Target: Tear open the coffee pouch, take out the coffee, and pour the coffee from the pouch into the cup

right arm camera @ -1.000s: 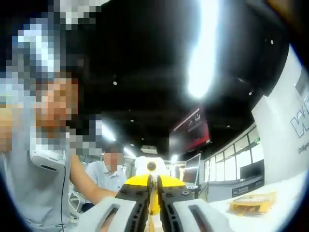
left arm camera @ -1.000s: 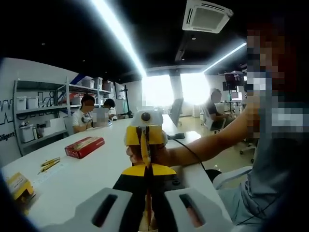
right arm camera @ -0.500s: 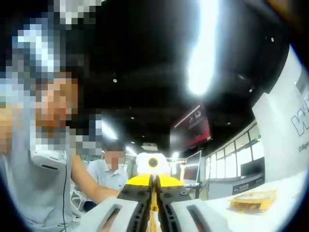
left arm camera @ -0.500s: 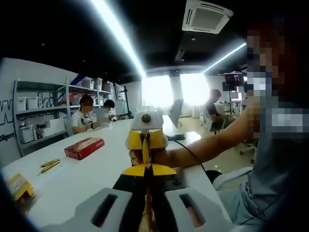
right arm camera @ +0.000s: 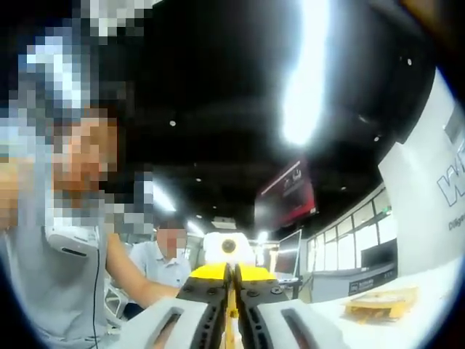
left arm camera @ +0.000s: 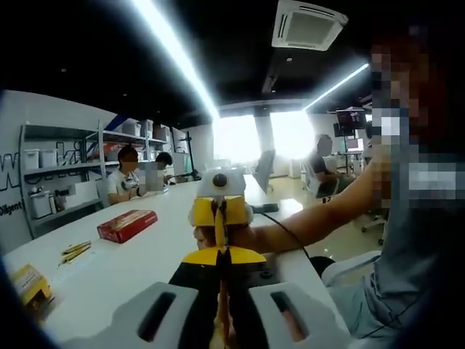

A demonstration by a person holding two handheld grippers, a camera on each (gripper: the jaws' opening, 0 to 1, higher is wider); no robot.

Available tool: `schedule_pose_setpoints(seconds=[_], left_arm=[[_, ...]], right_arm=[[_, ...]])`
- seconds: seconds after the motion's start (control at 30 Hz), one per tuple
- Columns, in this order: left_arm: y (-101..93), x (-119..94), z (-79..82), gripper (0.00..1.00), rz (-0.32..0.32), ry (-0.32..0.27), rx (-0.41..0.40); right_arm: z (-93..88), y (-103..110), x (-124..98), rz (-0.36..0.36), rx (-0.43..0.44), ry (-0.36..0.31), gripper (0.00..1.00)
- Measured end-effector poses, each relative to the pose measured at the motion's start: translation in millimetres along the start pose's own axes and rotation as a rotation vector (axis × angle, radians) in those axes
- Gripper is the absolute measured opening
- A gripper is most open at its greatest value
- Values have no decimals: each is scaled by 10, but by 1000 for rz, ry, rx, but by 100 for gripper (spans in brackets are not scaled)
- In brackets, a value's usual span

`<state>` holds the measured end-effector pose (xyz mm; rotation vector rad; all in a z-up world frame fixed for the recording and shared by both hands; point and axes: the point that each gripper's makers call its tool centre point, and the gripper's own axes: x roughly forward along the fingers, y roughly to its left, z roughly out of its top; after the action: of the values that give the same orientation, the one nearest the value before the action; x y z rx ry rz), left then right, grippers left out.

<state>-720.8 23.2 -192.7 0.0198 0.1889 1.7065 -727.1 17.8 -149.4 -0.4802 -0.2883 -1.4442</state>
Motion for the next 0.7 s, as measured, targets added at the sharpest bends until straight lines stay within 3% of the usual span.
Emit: schedule_pose_setpoints(seconds=[0.2, 0.33, 0.6, 0.7], left_arm=[[6, -12, 0, 5, 12, 3, 15], [8, -24, 16, 5, 14, -2, 18], [4, -32, -27, 12, 4, -11, -2], [11, -52, -72, 6, 7, -3, -11]], right_arm=[[-60, 21, 49, 6, 0, 19, 15], [-116, -29, 35, -14, -14, 47, 8], [-73, -44, 8, -22, -7, 38, 6], [-27, -61, -8, -25, -3, 20, 6]])
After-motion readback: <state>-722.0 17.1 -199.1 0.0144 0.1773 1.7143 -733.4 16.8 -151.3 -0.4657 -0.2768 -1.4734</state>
